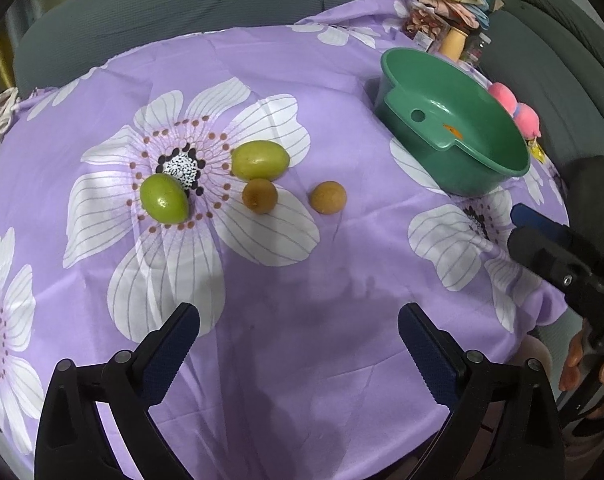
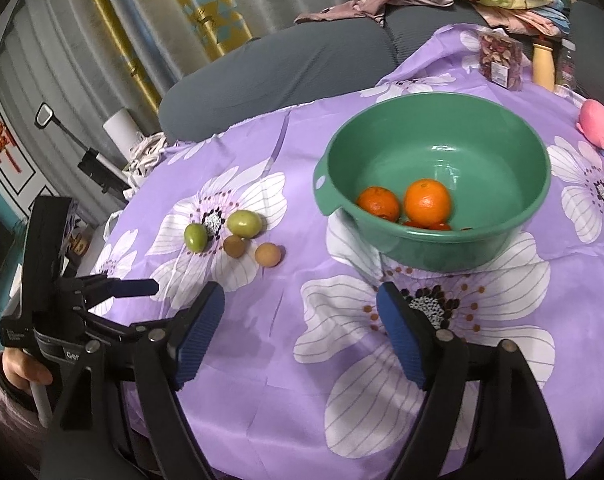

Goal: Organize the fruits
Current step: 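Withdraw both open grippers from the bowl toward the remaining fruits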

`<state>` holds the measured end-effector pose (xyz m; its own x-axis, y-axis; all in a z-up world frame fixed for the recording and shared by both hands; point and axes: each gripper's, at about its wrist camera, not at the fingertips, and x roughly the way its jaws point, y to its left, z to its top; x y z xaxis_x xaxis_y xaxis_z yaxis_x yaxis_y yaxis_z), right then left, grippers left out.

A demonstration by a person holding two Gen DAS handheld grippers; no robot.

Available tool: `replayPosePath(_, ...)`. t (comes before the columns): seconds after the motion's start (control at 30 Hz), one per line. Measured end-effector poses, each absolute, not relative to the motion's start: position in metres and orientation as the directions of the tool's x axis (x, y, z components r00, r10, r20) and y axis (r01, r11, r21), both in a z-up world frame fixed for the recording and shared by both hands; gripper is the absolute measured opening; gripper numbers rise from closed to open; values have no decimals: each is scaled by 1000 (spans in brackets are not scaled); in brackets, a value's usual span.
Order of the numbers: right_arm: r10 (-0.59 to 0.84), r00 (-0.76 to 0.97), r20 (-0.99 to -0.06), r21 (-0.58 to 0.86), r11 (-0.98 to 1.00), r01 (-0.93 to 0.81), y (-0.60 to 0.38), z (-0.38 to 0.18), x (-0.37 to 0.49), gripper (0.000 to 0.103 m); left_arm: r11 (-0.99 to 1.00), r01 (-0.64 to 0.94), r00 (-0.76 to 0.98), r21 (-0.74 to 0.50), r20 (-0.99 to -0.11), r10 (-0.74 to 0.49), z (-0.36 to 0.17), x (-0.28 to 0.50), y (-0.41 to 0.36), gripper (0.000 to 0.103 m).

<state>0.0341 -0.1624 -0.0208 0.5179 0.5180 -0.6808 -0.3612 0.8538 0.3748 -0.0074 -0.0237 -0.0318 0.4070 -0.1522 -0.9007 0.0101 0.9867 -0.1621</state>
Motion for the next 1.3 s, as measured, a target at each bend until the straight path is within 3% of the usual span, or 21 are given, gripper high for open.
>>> replayPosePath(1.3, 502, 444, -742, 335, 852, -403, -131, -37, 40, 80, 973, -40, 397, -228, -897, -194, -40, -3, 2, 99)
